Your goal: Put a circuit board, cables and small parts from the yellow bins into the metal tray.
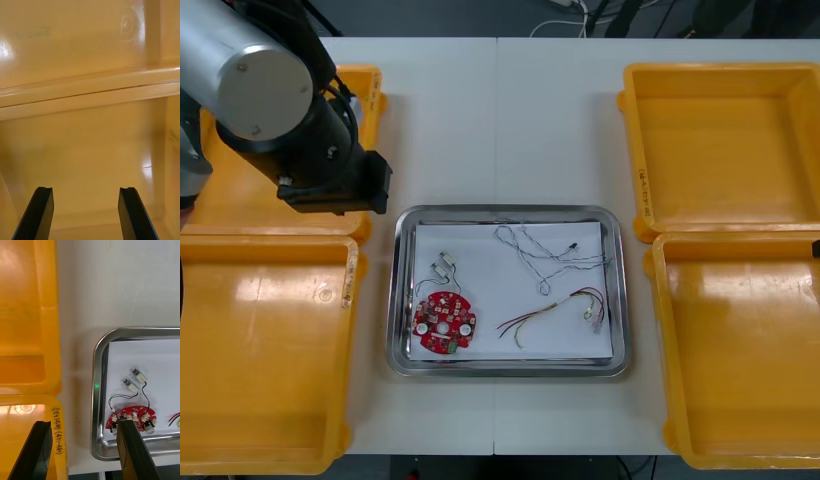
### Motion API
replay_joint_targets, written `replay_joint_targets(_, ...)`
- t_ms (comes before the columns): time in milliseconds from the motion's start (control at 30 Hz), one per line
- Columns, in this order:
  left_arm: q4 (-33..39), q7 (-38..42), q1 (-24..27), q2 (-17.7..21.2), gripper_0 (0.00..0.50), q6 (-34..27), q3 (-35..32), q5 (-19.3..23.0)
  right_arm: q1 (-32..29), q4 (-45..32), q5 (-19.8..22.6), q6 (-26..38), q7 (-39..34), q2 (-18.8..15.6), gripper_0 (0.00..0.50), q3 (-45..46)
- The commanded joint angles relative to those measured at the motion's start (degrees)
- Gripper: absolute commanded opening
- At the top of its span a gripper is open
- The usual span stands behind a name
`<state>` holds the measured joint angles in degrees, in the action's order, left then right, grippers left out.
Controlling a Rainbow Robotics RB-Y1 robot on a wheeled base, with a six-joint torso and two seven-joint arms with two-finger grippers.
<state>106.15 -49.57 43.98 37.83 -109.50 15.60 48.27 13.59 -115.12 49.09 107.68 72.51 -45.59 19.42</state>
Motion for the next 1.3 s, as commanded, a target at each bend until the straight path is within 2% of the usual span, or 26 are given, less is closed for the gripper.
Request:
replay_joint_targets(33,3.1,-4.7,2.5,5.3,0.500,-0.5,-3.7,2.6,-0.5,1.3,0.1,-1.9,3.3,0.2,0.500,0.2)
replay_joint_targets(233,4.8,-6.7,0.4,10.0,0.500,-0.5,-7.2,6.3,-0.5,1.6,-0.1,-2.4,4.5,0.3,0.500,0.2)
replay_joint_targets(467,8.1,-12.8,-6.1,13.8,0.500,-0.5,-14.1,8.2,-0.5,1.6,-0.1,-1.6,5.1,0.3,0.500,0.0)
replay_joint_targets(800,11.1,-21.4,-15.9,14.8,0.500,-0.5,-24.5,8.0,-0.6,1.6,-0.8,-0.5,4.8,0.3,0.500,0.0)
replay_joint_targets(1133,13.8,-25.3,-24.4,14.8,0.500,-0.5,-29.8,4.8,-0.6,1.6,-0.8,-0.5,4.8,0.3,0.500,0.0)
replay_joint_targets(1300,14.4,-27.9,-29.2,13.5,0.500,-0.5,-32.7,3.4,-0.6,1.6,-0.8,-0.5,4.8,0.3,0.500,0.0)
